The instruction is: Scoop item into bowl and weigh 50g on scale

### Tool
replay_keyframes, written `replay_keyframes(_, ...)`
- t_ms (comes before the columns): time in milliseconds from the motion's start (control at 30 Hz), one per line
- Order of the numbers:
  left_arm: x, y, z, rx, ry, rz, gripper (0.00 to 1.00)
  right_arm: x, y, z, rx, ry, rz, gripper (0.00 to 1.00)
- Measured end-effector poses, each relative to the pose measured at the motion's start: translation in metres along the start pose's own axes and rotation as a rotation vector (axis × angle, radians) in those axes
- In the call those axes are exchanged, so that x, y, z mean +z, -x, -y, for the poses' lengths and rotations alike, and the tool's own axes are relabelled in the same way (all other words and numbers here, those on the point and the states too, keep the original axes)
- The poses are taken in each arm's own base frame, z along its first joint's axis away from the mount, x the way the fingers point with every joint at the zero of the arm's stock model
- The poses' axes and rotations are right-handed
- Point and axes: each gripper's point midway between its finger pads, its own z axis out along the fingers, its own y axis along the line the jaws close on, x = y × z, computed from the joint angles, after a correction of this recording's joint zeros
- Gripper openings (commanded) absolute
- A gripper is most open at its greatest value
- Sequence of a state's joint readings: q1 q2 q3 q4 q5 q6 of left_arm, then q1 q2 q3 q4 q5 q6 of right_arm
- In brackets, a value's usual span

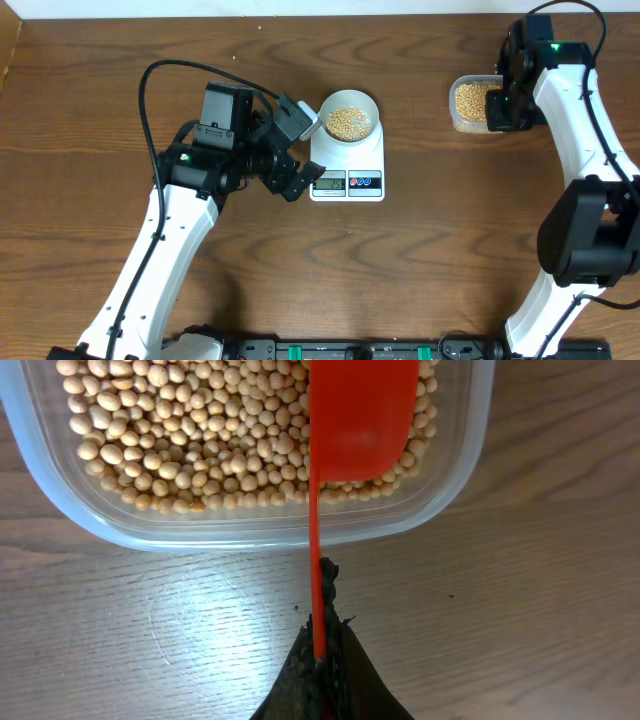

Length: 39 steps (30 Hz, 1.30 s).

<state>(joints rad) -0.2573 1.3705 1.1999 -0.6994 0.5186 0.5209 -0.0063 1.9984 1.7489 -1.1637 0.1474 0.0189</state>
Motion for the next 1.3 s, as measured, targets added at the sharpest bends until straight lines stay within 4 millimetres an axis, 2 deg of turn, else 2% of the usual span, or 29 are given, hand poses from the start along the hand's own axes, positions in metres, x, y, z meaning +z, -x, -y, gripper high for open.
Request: replay_keyframes(1300, 0.0, 0.0, 0.0, 0.0, 0.0, 0.0, 0.98, -0.001, 0.006, -0.038, -0.106, 0.219, 0.029, 0.01)
